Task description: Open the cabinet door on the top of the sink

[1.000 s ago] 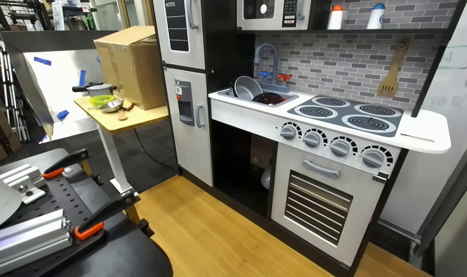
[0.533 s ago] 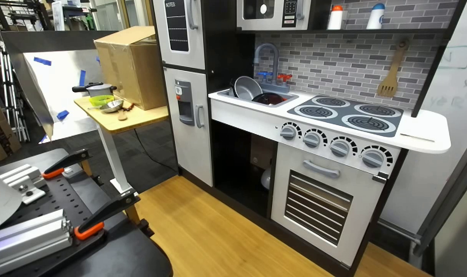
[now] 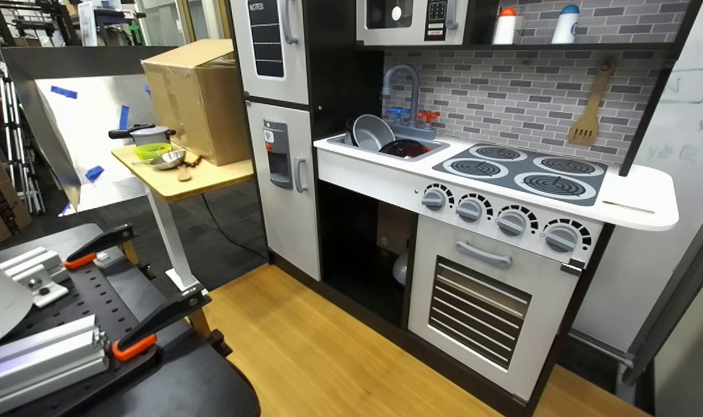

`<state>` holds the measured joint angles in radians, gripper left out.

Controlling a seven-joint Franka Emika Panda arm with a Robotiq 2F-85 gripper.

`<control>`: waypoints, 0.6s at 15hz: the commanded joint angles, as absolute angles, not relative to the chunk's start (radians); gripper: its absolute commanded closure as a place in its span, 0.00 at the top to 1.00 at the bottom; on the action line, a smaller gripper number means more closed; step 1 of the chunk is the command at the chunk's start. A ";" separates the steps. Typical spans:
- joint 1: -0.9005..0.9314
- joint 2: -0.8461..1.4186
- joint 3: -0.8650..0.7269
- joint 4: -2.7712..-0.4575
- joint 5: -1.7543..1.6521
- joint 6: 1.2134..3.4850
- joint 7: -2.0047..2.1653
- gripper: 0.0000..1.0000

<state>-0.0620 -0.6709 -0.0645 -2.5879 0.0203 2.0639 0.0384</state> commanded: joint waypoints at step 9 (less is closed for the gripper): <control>-0.075 -0.564 -0.028 -2.583 -0.093 2.542 -0.025 1.00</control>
